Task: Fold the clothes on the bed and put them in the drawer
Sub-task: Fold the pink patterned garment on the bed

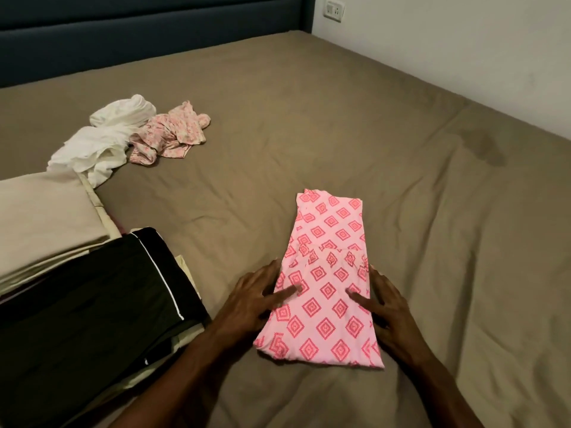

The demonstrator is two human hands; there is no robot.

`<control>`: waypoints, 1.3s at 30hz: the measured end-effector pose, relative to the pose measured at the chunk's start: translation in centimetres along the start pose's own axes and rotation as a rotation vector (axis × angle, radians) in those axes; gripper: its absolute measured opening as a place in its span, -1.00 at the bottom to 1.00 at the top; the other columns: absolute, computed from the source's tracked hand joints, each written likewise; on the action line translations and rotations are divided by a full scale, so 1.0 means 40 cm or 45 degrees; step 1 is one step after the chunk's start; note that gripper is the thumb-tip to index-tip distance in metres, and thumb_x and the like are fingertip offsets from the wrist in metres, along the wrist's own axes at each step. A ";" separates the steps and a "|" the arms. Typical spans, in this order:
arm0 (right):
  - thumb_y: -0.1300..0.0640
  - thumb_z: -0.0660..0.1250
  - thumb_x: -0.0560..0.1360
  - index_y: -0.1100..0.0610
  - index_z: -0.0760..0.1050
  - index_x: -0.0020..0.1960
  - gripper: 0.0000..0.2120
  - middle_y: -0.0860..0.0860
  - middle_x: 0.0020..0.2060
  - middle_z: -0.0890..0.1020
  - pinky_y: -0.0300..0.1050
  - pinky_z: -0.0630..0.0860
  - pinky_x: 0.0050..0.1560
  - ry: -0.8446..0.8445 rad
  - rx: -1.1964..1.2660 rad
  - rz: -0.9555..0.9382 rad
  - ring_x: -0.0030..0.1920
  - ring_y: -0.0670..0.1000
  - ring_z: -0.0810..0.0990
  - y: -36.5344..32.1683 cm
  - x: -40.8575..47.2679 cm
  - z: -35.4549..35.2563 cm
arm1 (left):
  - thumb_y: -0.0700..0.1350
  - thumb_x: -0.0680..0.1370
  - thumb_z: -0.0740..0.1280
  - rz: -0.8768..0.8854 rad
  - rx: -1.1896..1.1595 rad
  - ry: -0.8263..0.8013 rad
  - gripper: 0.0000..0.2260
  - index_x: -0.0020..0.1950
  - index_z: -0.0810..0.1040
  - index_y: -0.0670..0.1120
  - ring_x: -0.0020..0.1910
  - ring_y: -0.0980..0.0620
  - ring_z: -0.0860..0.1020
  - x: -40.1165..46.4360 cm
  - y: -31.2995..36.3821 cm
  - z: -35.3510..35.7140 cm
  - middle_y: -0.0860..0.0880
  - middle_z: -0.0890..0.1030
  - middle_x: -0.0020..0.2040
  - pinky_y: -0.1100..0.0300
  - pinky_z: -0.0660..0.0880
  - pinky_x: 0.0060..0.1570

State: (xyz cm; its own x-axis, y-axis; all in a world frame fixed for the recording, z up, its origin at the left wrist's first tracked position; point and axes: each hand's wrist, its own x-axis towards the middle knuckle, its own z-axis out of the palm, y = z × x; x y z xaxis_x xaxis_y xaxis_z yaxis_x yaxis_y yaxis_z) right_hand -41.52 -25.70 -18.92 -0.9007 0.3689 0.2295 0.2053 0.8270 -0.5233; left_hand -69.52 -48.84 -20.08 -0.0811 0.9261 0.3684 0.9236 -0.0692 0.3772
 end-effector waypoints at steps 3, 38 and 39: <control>-0.31 0.29 0.57 0.02 0.57 0.41 -0.44 0.05 0.61 0.28 -0.11 0.10 0.60 0.026 0.319 0.039 0.64 0.03 0.15 -0.012 0.045 -0.040 | 0.15 0.60 0.38 0.109 -0.324 0.132 -0.56 0.43 0.56 0.01 0.60 -0.17 0.22 0.045 0.029 -0.035 -0.20 0.25 0.61 0.00 0.22 0.51; 0.40 0.49 0.44 0.31 0.64 0.18 -0.69 0.21 0.02 0.74 0.07 0.71 -0.08 0.296 1.427 1.024 0.03 0.26 0.74 -0.141 0.155 0.038 | 0.04 0.67 0.30 -1.311 -1.048 0.019 -0.75 0.13 0.70 -0.06 -0.01 0.03 0.71 0.174 0.018 -0.046 0.04 0.75 0.01 -0.09 0.62 0.15; 0.41 0.49 0.44 0.32 0.63 0.17 -0.69 0.21 0.02 0.74 0.08 0.71 -0.09 0.285 1.425 1.024 0.03 0.27 0.74 -0.151 0.142 0.039 | 0.06 0.66 0.29 -1.318 -1.002 0.020 -0.73 0.13 0.70 -0.06 -0.02 0.04 0.71 0.154 0.030 -0.043 0.04 0.75 0.00 -0.08 0.62 0.13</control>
State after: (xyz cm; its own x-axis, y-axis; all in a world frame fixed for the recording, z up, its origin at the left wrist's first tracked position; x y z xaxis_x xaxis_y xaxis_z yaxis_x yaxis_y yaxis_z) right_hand -48.48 -29.27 -15.75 -0.5817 0.7221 -0.3745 0.1242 -0.3762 -0.9182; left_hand -69.56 -43.85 -15.91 -0.6288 0.6759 -0.3845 -0.0363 0.4684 0.8828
